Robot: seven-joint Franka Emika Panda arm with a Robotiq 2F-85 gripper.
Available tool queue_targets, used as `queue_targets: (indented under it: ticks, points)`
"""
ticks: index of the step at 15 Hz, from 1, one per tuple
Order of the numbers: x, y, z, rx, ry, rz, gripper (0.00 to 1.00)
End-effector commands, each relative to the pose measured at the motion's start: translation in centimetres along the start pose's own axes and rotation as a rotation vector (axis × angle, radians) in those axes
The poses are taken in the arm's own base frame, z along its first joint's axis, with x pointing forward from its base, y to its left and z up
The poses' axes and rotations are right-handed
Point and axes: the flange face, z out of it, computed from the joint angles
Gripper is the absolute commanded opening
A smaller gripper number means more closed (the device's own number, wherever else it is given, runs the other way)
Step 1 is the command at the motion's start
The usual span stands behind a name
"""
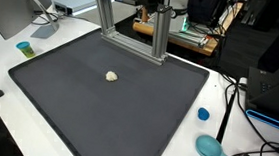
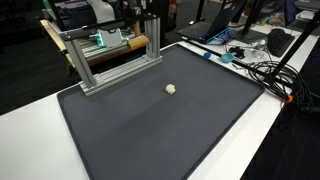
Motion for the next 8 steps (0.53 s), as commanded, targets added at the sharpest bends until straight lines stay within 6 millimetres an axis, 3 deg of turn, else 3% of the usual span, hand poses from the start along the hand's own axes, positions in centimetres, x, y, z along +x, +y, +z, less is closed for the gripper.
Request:
queue_targets:
  ticks: [1,4,8]
  points:
    - [-0.7,0.2,0.0,0.019,-0.007,-0.053,0.97]
    - [-0.9,0.5,0.0,0.018,0.004,-0.063,0.87]
    - [-1.8,1.3,-0.1,0.005,0.008,-0.049,0.89]
